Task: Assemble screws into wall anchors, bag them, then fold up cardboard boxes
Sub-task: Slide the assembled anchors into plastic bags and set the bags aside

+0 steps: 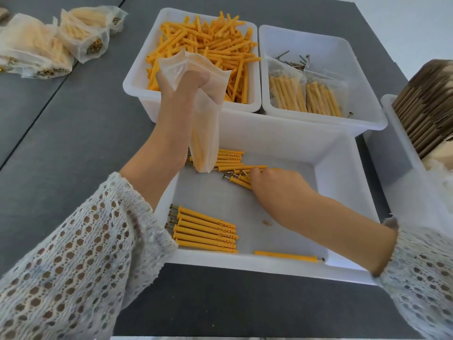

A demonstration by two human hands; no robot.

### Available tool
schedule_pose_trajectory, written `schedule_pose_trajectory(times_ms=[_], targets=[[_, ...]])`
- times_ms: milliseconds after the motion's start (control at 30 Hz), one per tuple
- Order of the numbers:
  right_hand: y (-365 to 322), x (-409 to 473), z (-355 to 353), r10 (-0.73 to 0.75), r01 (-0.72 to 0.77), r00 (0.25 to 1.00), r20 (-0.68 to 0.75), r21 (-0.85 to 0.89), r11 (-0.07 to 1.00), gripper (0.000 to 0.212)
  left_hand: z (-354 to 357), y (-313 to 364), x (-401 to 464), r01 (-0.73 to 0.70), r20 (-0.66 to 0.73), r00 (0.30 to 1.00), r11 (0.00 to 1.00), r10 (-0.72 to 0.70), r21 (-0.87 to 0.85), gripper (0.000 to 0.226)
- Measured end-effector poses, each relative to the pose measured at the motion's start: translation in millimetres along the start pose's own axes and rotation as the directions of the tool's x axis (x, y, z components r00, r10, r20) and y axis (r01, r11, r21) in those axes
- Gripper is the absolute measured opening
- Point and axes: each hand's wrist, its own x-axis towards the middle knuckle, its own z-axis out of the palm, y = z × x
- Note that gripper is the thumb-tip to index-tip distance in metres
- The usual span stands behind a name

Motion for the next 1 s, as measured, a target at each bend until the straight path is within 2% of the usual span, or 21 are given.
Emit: schedule_pose_trajectory(times_ms=[100, 267, 467, 533, 600, 667, 767, 833, 900, 1000], targets=[[3.0, -0.6, -3.3, -0.052, 0.052, 0.998, -0.018, -0.012, 0.999, 0.027, 1.3, -0.2, -0.1, -0.010, 0.022, 1.000, 1.000, 0.010, 0.014, 0.082], [6.2, 5.1, 1.2, -0.052, 0.055, 0.998, -0.037, 0.086, 0.995, 0.019, 3.4, -0.7, -0.2, -0.008, 0.052, 0.999, 0.999, 0.006, 0.035, 0.083], [23.0, 8.4, -5.7, -0.081, 0.044, 0.985, 0.150, 0.232, 0.972, 0.038, 4.0, 0.1, -1.4, -0.006, 0.072, 0.997, 0.999, 0.002, 0.052, 0.083], [27.4, 4.9, -7.6, -0.112, 0.062, 0.982, 0.151, 0.302, 0.951, 0.037, 2.6, -0.1, -2.5, -0.001, 0.098, 0.995, 0.998, -0.005, 0.062, 0.081], [36.5, -1.9, -10.5, -0.134, 0.090, 0.988, 0.078, 0.419, 0.903, 0.032, 0.3, -0.1, -3.3, 0.022, 0.151, 0.988, 0.996, -0.034, 0.082, 0.078], [50.5, -9.1, -13.8, -0.100, 0.097, 0.995, -0.031, 0.619, 0.780, 0.025, -0.8, -0.2, -3.8, 0.058, 0.228, 0.971, 0.994, -0.078, 0.097, 0.068], [70.2, -21.8, -19.1, 0.110, 0.175, 0.967, -0.230, 0.913, 0.369, 0.017, 0.1, 0.1, -3.3, 0.084, 0.391, 0.913, 0.991, -0.119, 0.106, 0.048], [73.8, -31.4, -22.8, 0.321, 0.312, 0.882, -0.345, 0.938, 0.151, 0.016, -0.9, -4.1, -3.7, 0.135, 0.459, 0.867, 0.978, -0.195, 0.162, 0.064], [70.5, -37.0, -31.1, 0.473, 0.460, 0.776, -0.416, 0.887, 0.026, 0.016, -2.6, -7.9, -3.1, 0.150, 0.513, 0.822, 0.963, -0.248, 0.226, 0.074], [57.3, -35.4, -46.0, 0.542, 0.577, 0.720, -0.434, 0.808, -0.119, 0.013, -3.6, -7.5, -5.6, 0.158, 0.576, 0.767, 0.953, -0.283, 0.257, 0.047]])
